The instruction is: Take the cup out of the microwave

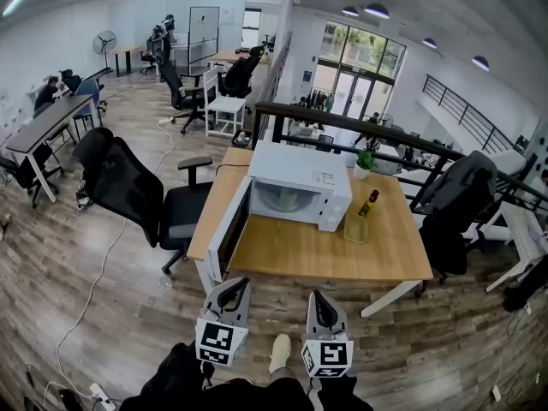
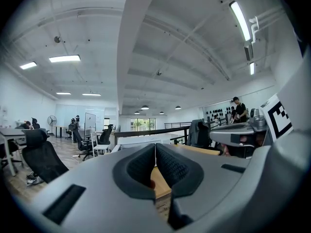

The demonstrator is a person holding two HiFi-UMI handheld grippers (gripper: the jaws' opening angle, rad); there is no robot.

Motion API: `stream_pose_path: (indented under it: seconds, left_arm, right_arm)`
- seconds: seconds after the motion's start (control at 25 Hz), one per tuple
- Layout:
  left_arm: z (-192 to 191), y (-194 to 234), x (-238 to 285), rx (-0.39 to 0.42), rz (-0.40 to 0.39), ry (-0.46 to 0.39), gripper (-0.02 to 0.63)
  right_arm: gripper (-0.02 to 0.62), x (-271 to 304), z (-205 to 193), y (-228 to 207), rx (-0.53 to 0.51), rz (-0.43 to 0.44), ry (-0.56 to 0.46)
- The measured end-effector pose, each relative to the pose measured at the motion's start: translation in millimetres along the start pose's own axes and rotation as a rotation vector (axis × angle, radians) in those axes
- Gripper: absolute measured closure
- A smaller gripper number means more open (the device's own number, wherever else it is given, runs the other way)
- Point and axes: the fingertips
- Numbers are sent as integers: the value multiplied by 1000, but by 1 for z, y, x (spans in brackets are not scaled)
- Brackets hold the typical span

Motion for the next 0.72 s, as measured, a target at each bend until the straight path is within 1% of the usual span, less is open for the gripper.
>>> stream_pose_path:
  seconds: [0.32, 0.44, 0.6, 0.72]
  left_arm:
    - [7, 19, 54, 3, 9, 8, 581]
    - [8, 24, 86, 2, 23, 14, 581]
    - [10, 45, 130, -3, 41, 13, 581]
    - [3, 57, 171, -9, 53, 18, 581]
  right_arm:
    - [580, 54, -8, -22, 4, 9, 9]
    - [580, 82, -18, -41, 11, 21, 13]
    - [580, 128, -27, -60, 18, 30, 13]
    - [580, 167, -44, -76, 23, 46, 19]
Point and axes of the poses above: the fingertips, and each gripper's own axes: x forward along the fingers, y to its left, z out of its top, and after that the axes turned 11 degrees about -x, right-handed
